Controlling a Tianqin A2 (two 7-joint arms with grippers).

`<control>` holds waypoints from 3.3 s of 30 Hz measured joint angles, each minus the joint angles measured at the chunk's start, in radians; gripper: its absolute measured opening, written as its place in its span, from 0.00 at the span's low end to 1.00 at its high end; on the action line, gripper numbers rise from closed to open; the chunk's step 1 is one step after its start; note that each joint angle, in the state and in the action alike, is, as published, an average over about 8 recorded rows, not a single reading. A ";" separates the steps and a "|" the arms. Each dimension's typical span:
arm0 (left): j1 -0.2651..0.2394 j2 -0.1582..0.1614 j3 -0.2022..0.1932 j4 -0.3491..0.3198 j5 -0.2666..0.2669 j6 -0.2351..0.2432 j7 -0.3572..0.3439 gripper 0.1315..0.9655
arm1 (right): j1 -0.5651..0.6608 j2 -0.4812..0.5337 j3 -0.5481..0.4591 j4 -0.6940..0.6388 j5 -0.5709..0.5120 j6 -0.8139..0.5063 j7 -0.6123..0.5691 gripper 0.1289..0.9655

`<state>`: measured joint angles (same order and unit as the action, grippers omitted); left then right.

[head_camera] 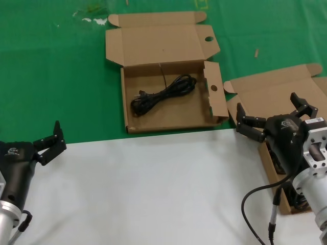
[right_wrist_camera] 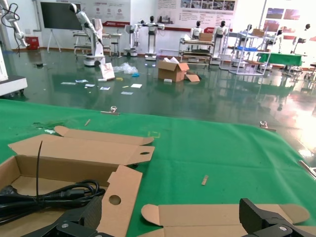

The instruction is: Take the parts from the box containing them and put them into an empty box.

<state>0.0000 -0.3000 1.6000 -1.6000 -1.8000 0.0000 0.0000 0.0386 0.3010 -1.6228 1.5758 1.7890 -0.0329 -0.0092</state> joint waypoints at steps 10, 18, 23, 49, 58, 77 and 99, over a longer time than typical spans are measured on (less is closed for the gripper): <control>0.000 0.000 0.000 0.000 0.000 0.000 0.000 1.00 | 0.000 0.000 0.000 0.000 0.000 0.000 0.000 1.00; 0.000 0.000 0.000 0.000 0.000 0.000 0.000 1.00 | 0.000 0.000 0.000 0.000 0.000 0.000 0.000 1.00; 0.000 0.000 0.000 0.000 0.000 0.000 0.000 1.00 | 0.000 0.000 0.000 0.000 0.000 0.000 0.000 1.00; 0.000 0.000 0.000 0.000 0.000 0.000 0.000 1.00 | 0.000 0.000 0.000 0.000 0.000 0.000 0.000 1.00; 0.000 0.000 0.000 0.000 0.000 0.000 0.000 1.00 | 0.000 0.000 0.000 0.000 0.000 0.000 0.000 1.00; 0.000 0.000 0.000 0.000 0.000 0.000 0.000 1.00 | 0.000 0.000 0.000 0.000 0.000 0.000 0.000 1.00; 0.000 0.000 0.000 0.000 0.000 0.000 0.000 1.00 | 0.000 0.000 0.000 0.000 0.000 0.000 0.000 1.00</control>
<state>0.0000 -0.3000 1.6000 -1.6000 -1.8000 0.0000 0.0000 0.0386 0.3010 -1.6229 1.5758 1.7889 -0.0329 -0.0092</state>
